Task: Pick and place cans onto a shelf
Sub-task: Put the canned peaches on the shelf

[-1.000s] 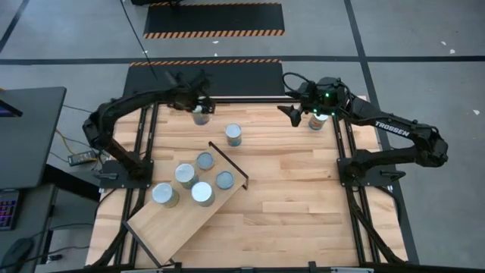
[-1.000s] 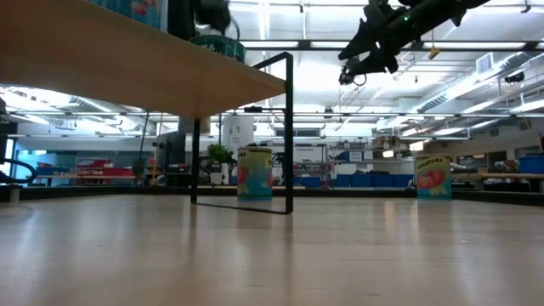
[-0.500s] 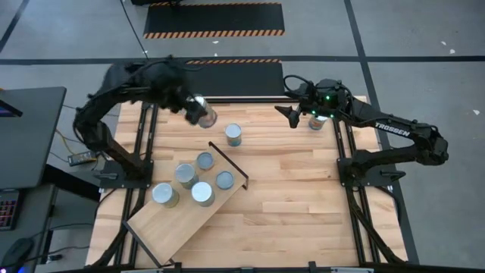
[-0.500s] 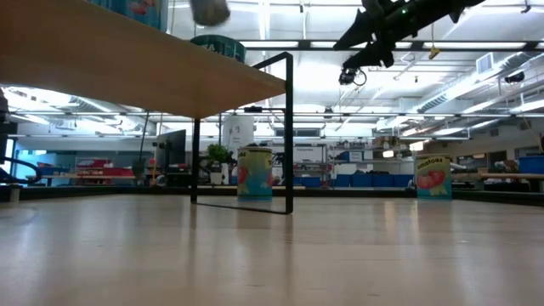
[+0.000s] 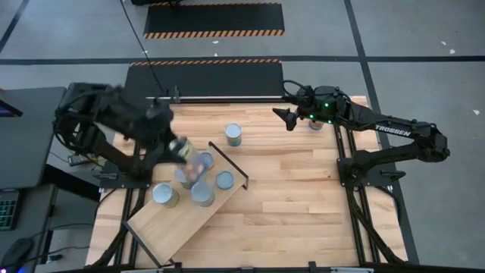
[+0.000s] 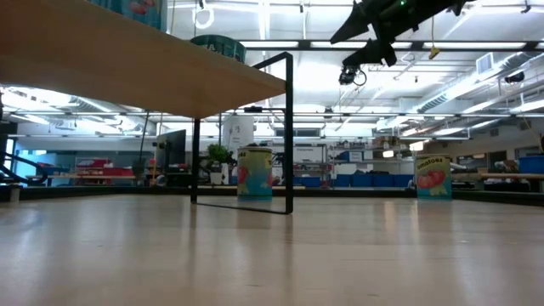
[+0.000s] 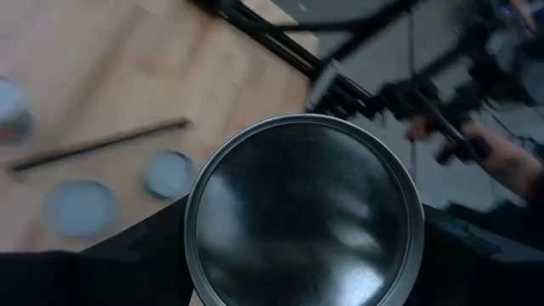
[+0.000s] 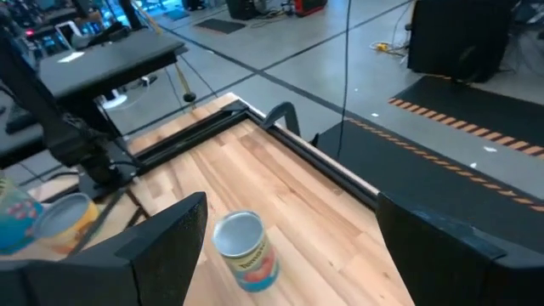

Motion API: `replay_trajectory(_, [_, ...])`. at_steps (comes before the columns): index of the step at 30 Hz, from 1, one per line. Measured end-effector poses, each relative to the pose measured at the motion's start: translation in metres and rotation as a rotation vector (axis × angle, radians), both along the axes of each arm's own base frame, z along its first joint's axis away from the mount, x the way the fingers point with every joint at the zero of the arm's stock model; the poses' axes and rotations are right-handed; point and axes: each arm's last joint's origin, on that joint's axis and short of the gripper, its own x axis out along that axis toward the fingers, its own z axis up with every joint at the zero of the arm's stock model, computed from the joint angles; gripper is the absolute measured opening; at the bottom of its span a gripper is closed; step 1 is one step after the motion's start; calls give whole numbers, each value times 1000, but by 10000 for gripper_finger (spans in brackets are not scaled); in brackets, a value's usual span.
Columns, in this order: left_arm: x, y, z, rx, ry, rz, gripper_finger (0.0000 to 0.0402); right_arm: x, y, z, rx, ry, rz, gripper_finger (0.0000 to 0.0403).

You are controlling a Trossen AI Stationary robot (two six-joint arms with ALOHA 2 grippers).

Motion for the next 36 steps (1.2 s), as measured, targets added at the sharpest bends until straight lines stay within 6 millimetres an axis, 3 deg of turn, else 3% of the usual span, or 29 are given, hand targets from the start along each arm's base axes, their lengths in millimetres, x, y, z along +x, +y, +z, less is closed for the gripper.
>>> replay_trajectory(4, [11,-33,-4,-5,15,-59,320,1,4,-1,-4,12,21,348])
replay_trajectory(12, [36,-102,-32,-92,196,-61,319,3,8,-1,19,1,73,348])
replay_trajectory(18, [35,-149,-60,-52,375,-29,319,3,8,-1,21,0,80,348])
replay_trajectory(21, [36,-169,-70,11,356,-15,319,3,8,-1,23,-1,80,348])
replay_trajectory(27, [31,-189,-84,195,297,-34,319,3,8,-1,22,0,81,348])
replay_trajectory(36, [32,-201,-135,322,475,-73,319,4,10,-1,72,-24,78,348])
